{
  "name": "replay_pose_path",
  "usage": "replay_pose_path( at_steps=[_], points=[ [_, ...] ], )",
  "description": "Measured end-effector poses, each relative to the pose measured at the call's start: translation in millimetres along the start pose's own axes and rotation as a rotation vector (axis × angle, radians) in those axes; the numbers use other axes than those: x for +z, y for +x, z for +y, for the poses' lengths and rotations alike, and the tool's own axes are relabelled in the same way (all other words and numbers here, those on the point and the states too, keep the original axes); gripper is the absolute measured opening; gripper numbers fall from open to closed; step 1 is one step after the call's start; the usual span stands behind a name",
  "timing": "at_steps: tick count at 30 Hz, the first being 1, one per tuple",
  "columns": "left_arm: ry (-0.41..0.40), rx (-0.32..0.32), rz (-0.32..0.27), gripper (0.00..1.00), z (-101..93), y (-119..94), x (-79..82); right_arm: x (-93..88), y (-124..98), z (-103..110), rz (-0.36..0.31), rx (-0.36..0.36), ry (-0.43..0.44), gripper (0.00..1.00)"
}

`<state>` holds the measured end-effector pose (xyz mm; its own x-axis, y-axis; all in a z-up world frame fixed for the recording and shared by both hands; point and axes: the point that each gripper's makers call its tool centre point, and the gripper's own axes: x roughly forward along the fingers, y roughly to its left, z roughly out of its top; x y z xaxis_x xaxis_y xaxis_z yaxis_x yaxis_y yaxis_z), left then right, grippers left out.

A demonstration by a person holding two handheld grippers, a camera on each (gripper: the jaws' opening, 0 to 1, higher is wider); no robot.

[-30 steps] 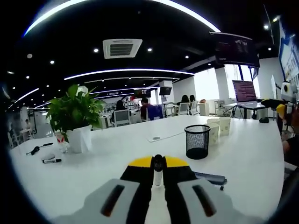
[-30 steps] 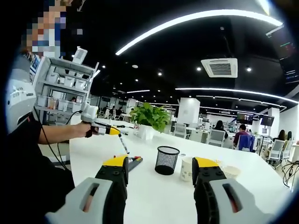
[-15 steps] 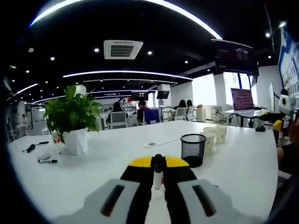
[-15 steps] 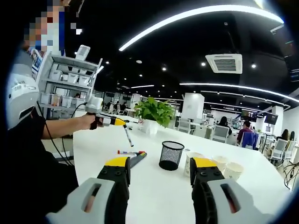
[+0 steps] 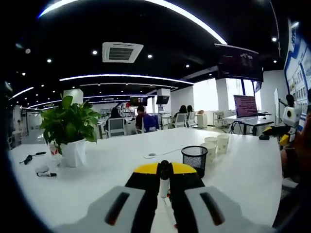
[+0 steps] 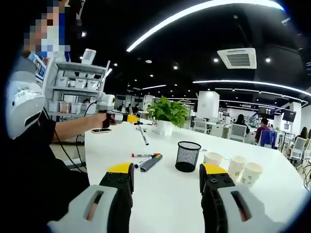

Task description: Place the scattered laser pointers and whiteboard markers into the pen holder and stack the scattered paper cups together

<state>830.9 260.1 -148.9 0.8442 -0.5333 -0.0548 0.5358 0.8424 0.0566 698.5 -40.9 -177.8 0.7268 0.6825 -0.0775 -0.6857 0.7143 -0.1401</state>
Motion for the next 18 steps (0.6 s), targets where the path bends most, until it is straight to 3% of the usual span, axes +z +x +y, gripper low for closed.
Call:
replay_pose_path(
  at_steps=[7,15,18],
  points=[
    [0.001,-0.015,-0.022,0.10,-0.2,3,20.7,-4.6,1,0,0.021,-0.002,-0.017,0.56],
    [-0.014,-0.021,-0.049,0.10,-4.9,4,25.0,-8.1,1,-1,0.039,-0.005,-0.031,0.56],
    [-0.020,-0.043,-0.067,0.10,-8.7,9,41.5,-11.5,2,0,0.058,-0.002,-0.043,0.56]
  ],
)
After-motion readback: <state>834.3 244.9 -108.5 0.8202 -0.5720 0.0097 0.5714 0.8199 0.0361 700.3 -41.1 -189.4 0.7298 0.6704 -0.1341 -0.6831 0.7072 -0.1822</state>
